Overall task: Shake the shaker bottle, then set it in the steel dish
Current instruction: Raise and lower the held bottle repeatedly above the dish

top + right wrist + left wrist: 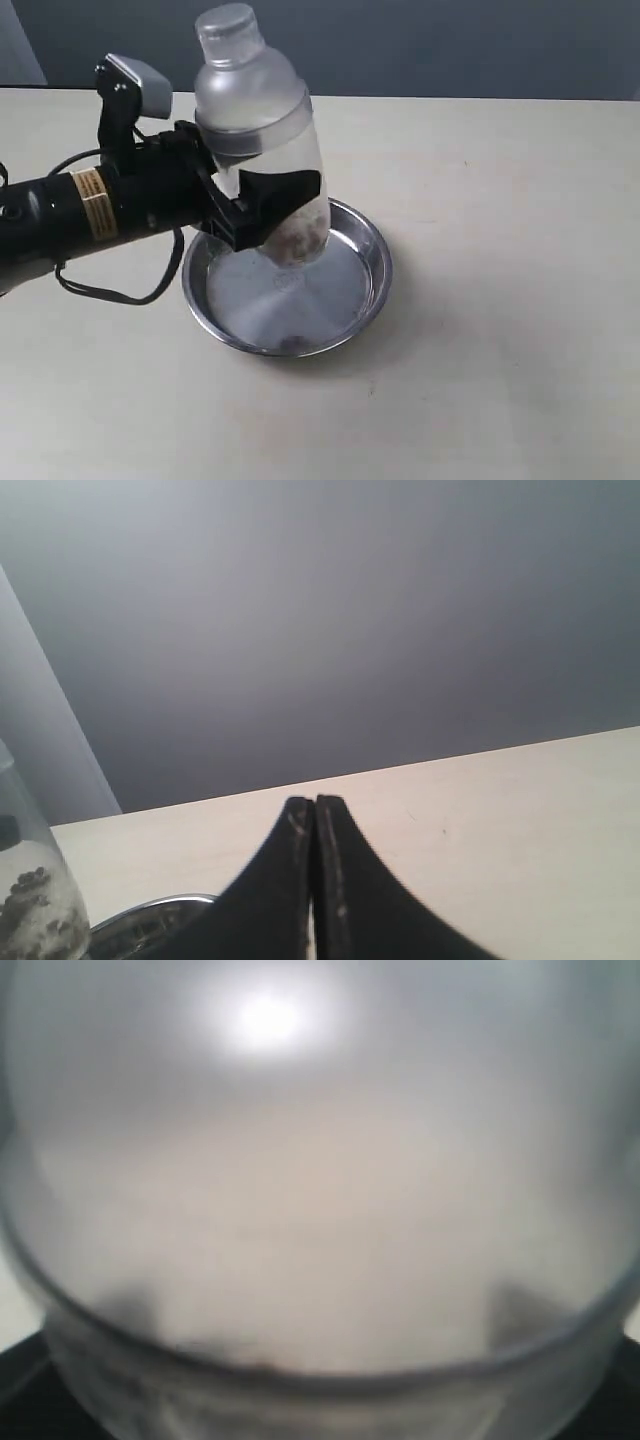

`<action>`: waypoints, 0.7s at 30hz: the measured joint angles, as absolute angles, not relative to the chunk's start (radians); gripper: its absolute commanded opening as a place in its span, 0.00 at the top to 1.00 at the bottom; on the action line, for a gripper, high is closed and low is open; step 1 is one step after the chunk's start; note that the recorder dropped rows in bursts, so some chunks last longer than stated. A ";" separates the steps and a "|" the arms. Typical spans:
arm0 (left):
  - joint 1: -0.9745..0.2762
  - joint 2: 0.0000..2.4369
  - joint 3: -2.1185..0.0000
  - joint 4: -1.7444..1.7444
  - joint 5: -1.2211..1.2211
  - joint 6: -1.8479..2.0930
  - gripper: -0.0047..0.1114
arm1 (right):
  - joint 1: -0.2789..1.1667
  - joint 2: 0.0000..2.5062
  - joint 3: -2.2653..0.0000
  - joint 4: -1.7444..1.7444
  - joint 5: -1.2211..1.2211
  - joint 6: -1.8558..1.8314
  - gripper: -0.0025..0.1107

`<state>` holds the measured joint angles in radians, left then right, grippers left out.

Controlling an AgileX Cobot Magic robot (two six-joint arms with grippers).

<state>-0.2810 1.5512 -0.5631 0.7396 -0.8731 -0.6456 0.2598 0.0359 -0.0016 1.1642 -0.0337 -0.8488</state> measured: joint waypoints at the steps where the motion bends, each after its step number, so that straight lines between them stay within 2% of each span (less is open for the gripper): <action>1: -0.281 1.549 -0.563 0.737 -0.829 -0.619 0.96 | 0.260 0.036 -0.002 1.164 -0.034 -0.849 0.99; 4: -0.305 1.547 -0.566 0.664 -0.733 -0.500 0.96 | 0.260 0.036 -0.002 1.164 -0.034 -0.849 0.99; 8: -0.351 1.542 -0.597 0.651 -0.727 -0.430 0.96 | 0.260 0.036 -0.002 1.164 -0.034 -0.849 0.99; 12: -0.295 1.512 -0.599 0.853 -0.736 -0.563 0.96 | 0.260 0.036 -0.002 1.164 -0.034 -0.849 0.99; 16: -0.194 1.516 -0.595 0.886 -0.933 -0.637 0.96 | 0.260 0.036 -0.002 1.164 -0.034 -0.849 0.99; 19: -0.195 1.559 -0.599 0.805 -1.115 -0.664 0.96 | 0.260 0.036 -0.002 1.164 -0.034 -0.849 0.99; 21: -0.196 1.569 -0.602 0.824 -1.117 -0.707 0.96 | 0.260 0.036 -0.002 1.164 -0.034 -0.849 0.99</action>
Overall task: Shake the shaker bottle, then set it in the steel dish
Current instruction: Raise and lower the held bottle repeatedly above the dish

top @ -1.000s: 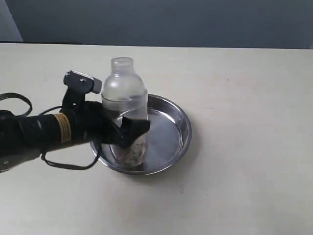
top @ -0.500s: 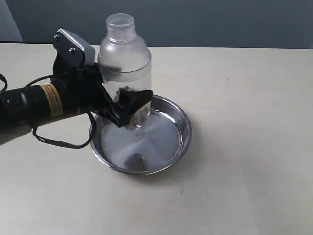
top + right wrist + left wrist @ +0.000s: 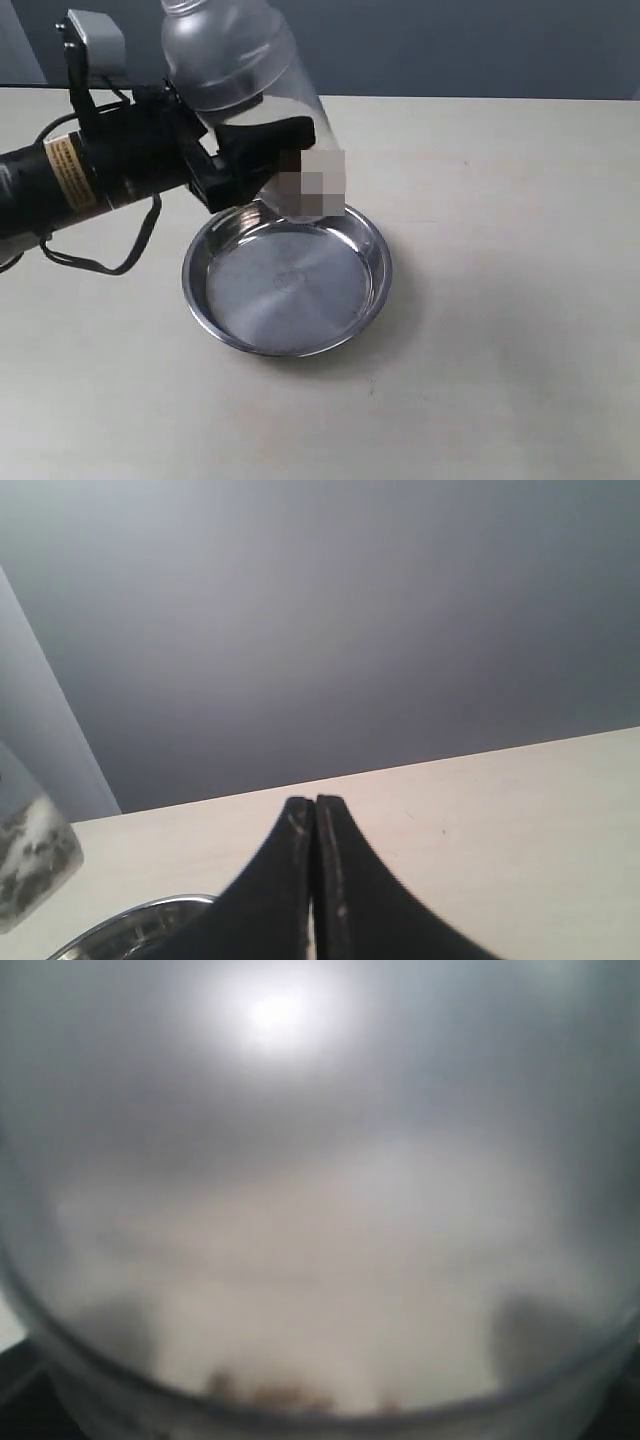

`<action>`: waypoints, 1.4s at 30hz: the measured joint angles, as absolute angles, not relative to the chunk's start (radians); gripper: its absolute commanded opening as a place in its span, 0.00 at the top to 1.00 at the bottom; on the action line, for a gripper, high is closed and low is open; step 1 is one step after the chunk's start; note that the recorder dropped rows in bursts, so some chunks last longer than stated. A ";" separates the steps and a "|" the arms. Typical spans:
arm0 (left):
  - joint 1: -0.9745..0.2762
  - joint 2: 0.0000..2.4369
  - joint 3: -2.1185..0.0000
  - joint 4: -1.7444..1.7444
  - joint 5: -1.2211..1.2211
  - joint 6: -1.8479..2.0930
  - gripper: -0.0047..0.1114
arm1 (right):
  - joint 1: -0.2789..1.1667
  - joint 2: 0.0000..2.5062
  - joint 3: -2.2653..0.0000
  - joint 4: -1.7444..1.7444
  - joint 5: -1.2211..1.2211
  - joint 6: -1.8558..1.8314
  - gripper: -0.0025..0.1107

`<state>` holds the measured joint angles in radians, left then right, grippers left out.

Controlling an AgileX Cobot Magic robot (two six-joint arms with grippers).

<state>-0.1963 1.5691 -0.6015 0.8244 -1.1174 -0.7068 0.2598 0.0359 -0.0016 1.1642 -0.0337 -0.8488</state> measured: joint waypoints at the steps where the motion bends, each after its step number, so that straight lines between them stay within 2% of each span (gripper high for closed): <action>1: -0.189 1.566 -0.600 0.853 -1.077 -0.735 0.96 | 0.260 0.036 -0.002 1.164 -0.034 -0.849 0.99; 6: -0.166 1.438 -0.534 0.943 -0.823 -0.722 0.96 | 0.260 0.036 -0.002 1.164 -0.034 -0.849 0.99; 12: -0.172 1.433 -0.548 0.832 -1.056 -0.695 0.96 | 0.260 0.036 -0.002 1.164 -0.034 -0.849 0.99; 17: -0.120 1.370 -0.509 0.912 -0.810 -0.803 0.96 | 0.260 0.036 -0.002 1.164 -0.034 -0.849 0.99; 21: -0.122 1.343 -0.516 0.918 -0.844 -0.759 0.96 | 0.260 0.036 -0.002 1.164 -0.034 -0.849 0.99; 24: -0.167 1.349 -0.554 0.893 -0.842 -0.662 0.96 | 0.260 0.036 -0.002 1.164 -0.034 -0.849 0.99; 29: -0.218 1.571 -0.551 0.866 -0.739 -0.780 0.96 | 0.260 0.036 -0.002 1.164 -0.034 -0.849 0.99; 34: -0.246 1.513 -0.573 0.836 -0.972 -0.768 0.96 | 0.260 0.036 -0.002 1.164 -0.034 -0.849 0.99; 38: -0.340 1.496 -0.610 0.727 -0.736 -0.637 0.96 | 0.260 0.036 -0.002 1.164 -0.034 -0.849 0.99; 42: -0.329 1.601 -0.567 0.718 -0.662 -0.620 0.96 | 0.260 0.036 -0.002 1.164 -0.032 -0.849 0.99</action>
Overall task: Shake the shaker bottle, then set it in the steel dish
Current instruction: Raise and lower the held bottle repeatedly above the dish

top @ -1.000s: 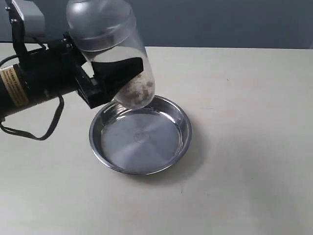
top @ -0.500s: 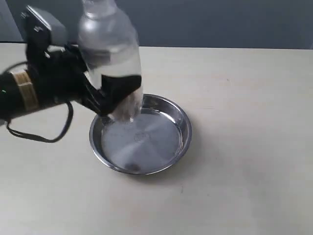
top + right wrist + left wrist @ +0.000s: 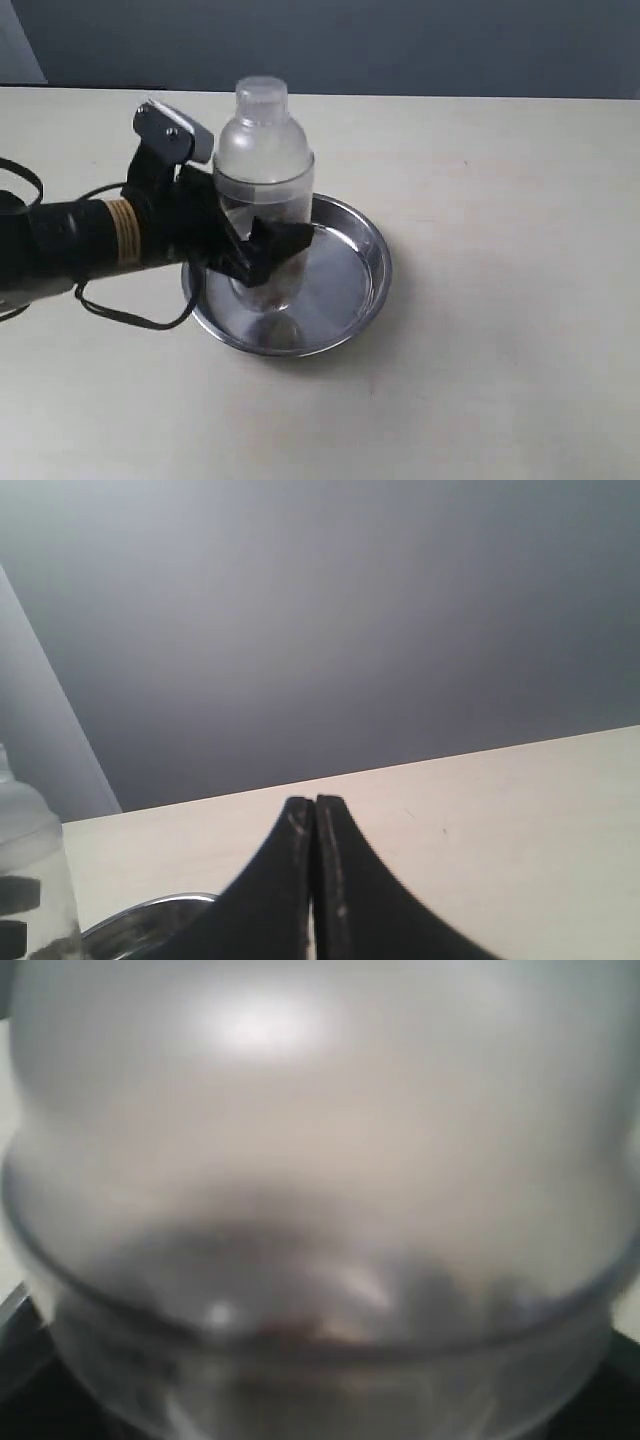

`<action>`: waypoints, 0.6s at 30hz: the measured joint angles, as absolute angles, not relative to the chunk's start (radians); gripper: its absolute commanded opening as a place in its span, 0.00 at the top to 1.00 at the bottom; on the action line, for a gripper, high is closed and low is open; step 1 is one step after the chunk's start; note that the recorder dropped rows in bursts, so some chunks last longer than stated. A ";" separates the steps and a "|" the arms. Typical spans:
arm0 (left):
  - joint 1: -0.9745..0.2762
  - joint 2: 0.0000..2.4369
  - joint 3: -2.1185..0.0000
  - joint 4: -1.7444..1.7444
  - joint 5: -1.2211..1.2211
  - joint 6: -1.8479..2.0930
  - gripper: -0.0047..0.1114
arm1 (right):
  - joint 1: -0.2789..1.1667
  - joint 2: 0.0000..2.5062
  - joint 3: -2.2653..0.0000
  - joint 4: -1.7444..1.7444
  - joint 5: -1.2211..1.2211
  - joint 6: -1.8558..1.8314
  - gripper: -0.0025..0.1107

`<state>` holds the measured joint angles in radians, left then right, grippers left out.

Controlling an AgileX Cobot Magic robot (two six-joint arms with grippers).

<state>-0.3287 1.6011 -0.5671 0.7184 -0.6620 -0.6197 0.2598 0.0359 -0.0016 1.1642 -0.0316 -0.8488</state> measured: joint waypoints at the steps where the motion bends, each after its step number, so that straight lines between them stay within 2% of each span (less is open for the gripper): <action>1: -0.326 1.593 -0.565 0.721 -0.678 -0.620 0.96 | 0.260 0.036 -0.002 1.164 -0.032 -0.849 0.99; 7: -0.334 1.426 -0.664 0.722 -0.670 -0.612 0.96 | 0.260 0.036 -0.002 1.164 -0.032 -0.849 0.99; 13: -0.325 1.612 -0.594 0.754 -0.663 -0.651 0.96 | 0.260 0.036 -0.002 1.164 -0.032 -0.849 0.99; 15: -0.315 1.547 -0.617 0.759 -0.728 -0.666 0.96 | 0.260 0.036 -0.002 1.164 -0.032 -0.849 0.99; 16: -0.327 1.462 -0.670 0.766 -0.706 -0.657 0.96 | 0.260 0.036 -0.002 1.164 -0.032 -0.849 0.99; 18: -0.365 1.449 -0.688 0.752 -0.610 -0.635 0.96 | 0.260 0.036 -0.002 1.164 -0.032 -0.849 0.99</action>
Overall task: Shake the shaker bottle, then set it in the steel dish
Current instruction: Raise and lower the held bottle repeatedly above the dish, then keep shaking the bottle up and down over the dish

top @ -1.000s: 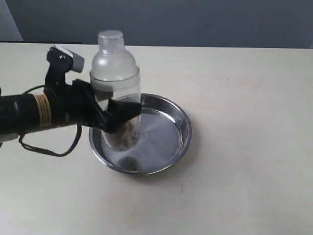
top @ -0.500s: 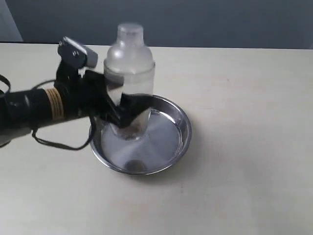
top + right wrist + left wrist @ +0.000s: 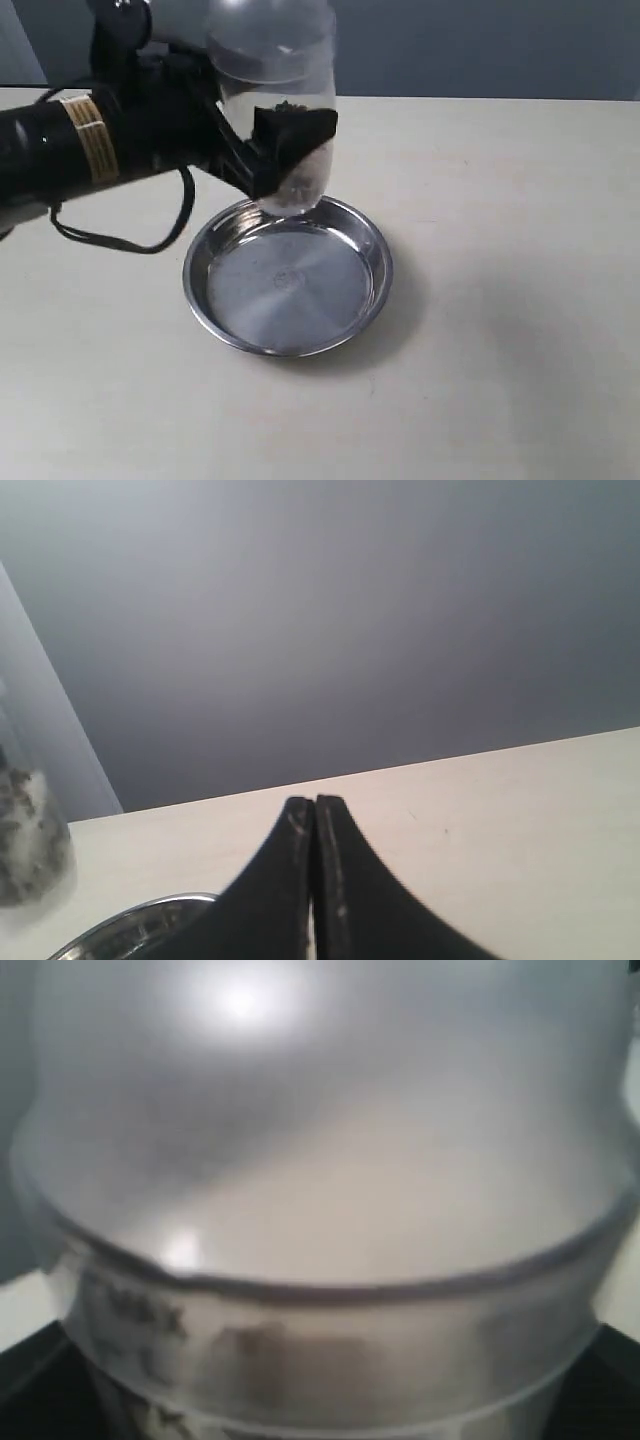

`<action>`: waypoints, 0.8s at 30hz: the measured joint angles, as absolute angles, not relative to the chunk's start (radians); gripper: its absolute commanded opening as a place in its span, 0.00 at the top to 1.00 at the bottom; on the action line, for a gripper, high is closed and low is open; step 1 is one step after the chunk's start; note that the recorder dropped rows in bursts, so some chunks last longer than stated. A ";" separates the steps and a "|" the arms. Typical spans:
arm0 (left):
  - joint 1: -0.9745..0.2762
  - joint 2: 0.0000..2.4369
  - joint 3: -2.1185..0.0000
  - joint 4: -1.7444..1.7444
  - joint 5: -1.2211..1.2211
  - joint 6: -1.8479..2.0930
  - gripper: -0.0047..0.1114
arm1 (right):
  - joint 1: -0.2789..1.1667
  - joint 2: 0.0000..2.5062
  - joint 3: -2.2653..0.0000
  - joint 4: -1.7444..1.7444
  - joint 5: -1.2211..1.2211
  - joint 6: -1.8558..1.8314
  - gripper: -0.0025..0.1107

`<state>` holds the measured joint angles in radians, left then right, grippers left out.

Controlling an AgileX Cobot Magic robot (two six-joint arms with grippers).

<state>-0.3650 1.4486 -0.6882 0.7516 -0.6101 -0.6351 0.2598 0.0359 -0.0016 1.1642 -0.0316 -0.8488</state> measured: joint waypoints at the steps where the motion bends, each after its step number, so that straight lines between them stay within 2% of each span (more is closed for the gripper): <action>1: -0.369 1.481 -0.672 0.740 -0.600 -0.633 0.96 | 0.260 0.036 -0.002 1.164 -0.032 -0.849 0.99; 3: -0.351 1.587 -0.591 0.736 -0.613 -0.645 0.96 | 0.260 0.036 -0.002 1.164 -0.032 -0.849 0.99; 5: -0.341 1.519 -0.620 0.732 -0.697 -0.647 0.96 | 0.260 0.036 -0.002 1.164 -0.032 -0.849 0.99; 7: -0.367 1.427 -0.689 0.734 -0.657 -0.635 0.96 | 0.260 0.036 -0.002 1.164 -0.032 -0.849 0.99; 13: -0.377 1.570 -0.616 0.712 -0.630 -0.630 0.96 | 0.260 0.036 -0.002 1.164 -0.032 -0.849 0.99; 17: -0.371 1.460 -0.663 0.699 -0.721 -0.598 0.96 | 0.260 0.036 -0.002 1.164 -0.032 -0.849 0.99; 20: -0.400 1.417 -0.715 0.686 -0.623 -0.564 0.96 | 0.260 0.036 -0.002 1.164 -0.032 -0.849 0.99; 24: -0.397 1.550 -0.642 0.661 -0.584 -0.594 0.96 | 0.260 0.036 -0.002 1.164 -0.032 -0.849 0.99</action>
<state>-0.3973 1.5499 -0.6420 0.6612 -0.5842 -0.5935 0.2598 0.0359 -0.0016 1.1642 -0.0316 -0.8488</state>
